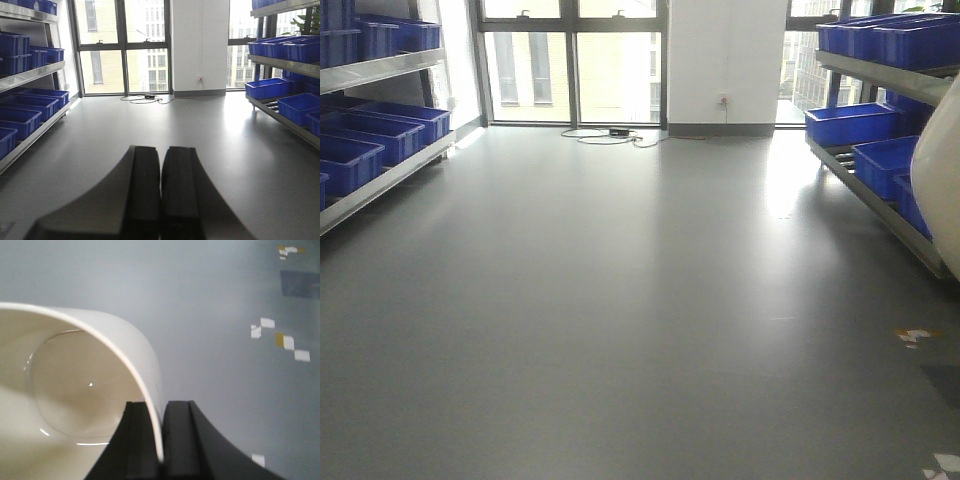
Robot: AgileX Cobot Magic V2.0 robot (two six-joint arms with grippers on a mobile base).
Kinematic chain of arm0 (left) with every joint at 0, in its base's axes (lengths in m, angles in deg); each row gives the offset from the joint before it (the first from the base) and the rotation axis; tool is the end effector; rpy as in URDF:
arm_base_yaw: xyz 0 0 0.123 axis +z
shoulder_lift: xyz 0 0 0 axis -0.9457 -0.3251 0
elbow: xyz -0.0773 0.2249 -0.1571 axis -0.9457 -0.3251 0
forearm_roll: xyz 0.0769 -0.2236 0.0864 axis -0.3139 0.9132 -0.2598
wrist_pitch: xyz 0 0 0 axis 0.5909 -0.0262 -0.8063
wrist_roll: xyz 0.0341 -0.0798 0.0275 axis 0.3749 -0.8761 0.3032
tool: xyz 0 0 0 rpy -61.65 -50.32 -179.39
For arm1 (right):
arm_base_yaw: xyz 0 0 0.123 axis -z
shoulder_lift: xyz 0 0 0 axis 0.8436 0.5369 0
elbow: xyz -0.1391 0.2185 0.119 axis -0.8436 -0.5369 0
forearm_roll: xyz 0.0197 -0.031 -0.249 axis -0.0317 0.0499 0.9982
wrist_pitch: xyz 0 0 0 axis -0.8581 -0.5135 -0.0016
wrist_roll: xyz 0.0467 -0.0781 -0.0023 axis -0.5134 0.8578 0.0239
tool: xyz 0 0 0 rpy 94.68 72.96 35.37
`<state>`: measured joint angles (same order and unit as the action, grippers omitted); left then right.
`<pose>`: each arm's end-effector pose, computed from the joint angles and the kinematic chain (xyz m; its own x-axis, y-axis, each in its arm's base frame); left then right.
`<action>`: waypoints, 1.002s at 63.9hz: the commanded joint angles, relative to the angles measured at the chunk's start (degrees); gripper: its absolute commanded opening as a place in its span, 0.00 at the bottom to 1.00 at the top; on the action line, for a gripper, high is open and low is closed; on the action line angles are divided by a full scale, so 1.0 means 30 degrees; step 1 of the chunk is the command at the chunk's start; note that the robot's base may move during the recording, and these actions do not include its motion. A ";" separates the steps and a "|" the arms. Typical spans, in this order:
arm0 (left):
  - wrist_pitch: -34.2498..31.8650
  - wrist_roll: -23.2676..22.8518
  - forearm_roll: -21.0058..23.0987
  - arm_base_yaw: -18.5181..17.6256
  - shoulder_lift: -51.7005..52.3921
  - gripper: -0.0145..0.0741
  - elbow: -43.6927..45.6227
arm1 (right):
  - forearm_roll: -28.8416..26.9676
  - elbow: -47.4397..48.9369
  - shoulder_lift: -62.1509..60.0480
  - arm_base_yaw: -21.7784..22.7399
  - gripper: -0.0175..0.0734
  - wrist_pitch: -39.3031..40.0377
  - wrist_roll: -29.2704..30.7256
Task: Move white bin to right shelf second layer
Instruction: 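Drive across the room toward the windows holding the bin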
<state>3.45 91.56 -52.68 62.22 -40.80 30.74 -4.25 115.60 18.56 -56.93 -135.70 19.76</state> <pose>0.0551 -0.0083 0.2132 0.1130 0.0100 -0.9935 0.1484 0.9886 0.0268 0.1046 0.0060 0.3269 -0.6418 0.0216 -0.7665 -0.0401 0.9973 0.0616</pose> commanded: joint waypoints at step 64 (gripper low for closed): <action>-0.1598 -0.0142 0.0062 0.0001 0.0288 0.26 -0.0635 | -0.0276 0.0522 0.0144 0.0080 0.29 0.1584 0.0083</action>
<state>3.45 91.56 -52.68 62.22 -40.80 30.74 -4.25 115.60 18.56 -56.93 -135.70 19.76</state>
